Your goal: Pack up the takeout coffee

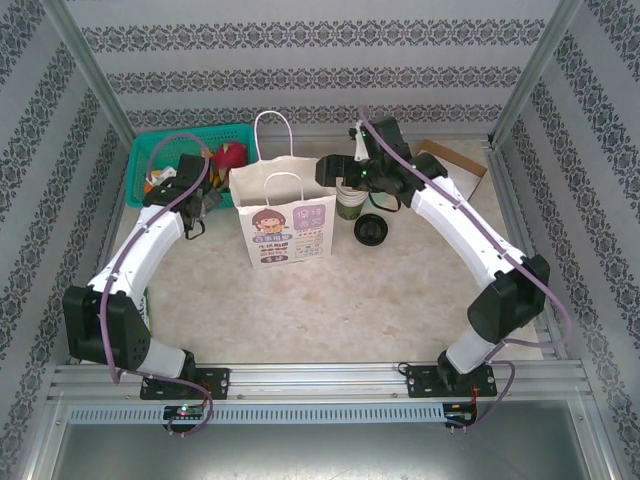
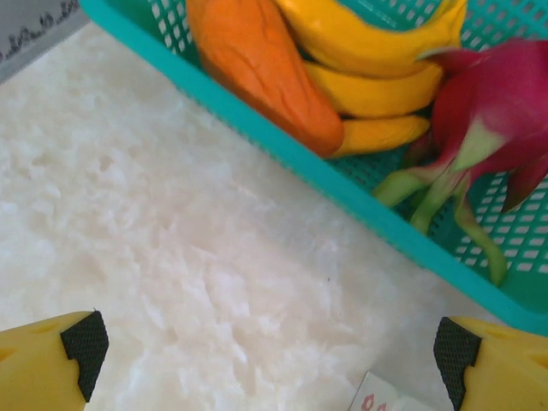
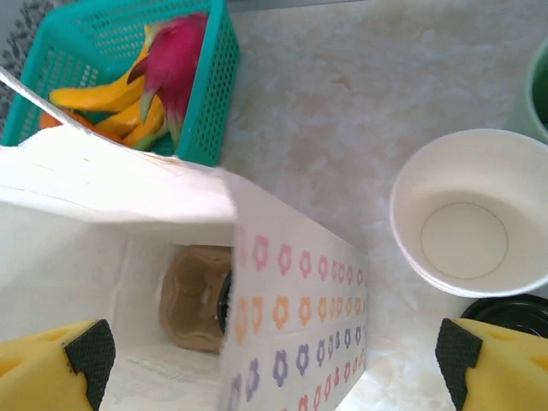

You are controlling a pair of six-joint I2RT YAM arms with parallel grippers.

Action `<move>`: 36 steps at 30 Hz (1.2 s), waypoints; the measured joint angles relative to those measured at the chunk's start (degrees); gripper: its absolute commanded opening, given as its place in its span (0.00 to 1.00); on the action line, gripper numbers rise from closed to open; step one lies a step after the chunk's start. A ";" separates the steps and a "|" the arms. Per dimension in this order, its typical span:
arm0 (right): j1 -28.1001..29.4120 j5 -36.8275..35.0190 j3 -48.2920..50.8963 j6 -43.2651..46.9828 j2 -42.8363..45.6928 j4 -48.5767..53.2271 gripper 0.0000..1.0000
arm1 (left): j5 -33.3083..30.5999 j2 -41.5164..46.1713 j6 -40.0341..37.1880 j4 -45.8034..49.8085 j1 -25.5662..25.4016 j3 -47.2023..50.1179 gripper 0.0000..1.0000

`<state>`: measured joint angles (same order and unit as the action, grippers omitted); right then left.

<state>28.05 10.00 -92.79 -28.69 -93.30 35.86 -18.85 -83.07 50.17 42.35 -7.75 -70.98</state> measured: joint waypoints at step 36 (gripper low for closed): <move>-1.99 10.84 13.81 -5.62 8.11 -16.74 0.98 | 16.59 -14.62 3.08 -1.53 -4.96 -3.63 1.00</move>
<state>26.06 20.84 -78.98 -34.30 -85.19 19.11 -2.26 -97.69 53.25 40.82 -12.71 -74.61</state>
